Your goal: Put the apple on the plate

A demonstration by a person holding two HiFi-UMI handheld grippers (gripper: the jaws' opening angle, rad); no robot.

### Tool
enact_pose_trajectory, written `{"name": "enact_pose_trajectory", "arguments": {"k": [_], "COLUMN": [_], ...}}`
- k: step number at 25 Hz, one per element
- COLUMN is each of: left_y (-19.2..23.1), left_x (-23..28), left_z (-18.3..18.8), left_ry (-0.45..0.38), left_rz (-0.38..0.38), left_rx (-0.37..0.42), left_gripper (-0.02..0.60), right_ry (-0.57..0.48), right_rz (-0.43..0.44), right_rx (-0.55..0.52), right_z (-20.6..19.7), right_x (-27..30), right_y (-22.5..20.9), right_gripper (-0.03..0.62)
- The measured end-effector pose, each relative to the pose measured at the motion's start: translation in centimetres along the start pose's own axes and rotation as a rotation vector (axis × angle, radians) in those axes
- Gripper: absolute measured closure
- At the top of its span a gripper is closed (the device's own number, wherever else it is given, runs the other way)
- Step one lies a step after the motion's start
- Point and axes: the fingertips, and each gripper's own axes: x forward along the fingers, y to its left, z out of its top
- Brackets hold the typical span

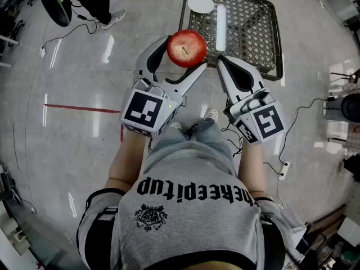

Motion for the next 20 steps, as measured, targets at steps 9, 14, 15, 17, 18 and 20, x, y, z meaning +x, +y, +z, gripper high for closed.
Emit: {"name": "enact_pose_trajectory", "arguments": {"k": [9, 14, 15, 17, 18, 20], "left_y": [0.6, 1.2, 1.3, 1.5, 1.6, 1.7], "left_x": [-0.6, -1.0, -1.0, -1.0, -1.0, -0.9], "left_z": [0.2, 0.5, 0.4, 0.1, 0.0, -0.3], "left_ry": [-0.003, -0.004, -0.005, -0.008, -0.009, -0.010], "left_rz": [-0.023, -0.030, -0.032, -0.037, -0.042, -0.051], "left_rx": [-0.005, 0.001, 0.002, 0.001, 0.000, 0.001], "left_gripper": [0.166, 0.166, 0.166, 0.166, 0.166, 0.166], "right_ry": [0.004, 0.011, 0.010, 0.005, 0.002, -0.002], "right_rz": [-0.010, -0.015, -0.017, -0.025, -0.031, -0.044], "right_rx": [-0.002, -0.003, 0.001, 0.007, 0.007, 0.006], "right_z": [0.2, 0.4, 0.4, 0.3, 0.3, 0.3], "right_x": [0.8, 1.3, 1.4, 1.7, 1.7, 1.8], "right_y": [0.7, 1.1, 1.2, 1.2, 1.2, 1.1], "right_gripper": [0.595, 0.595, 0.595, 0.594, 0.594, 0.594]}}
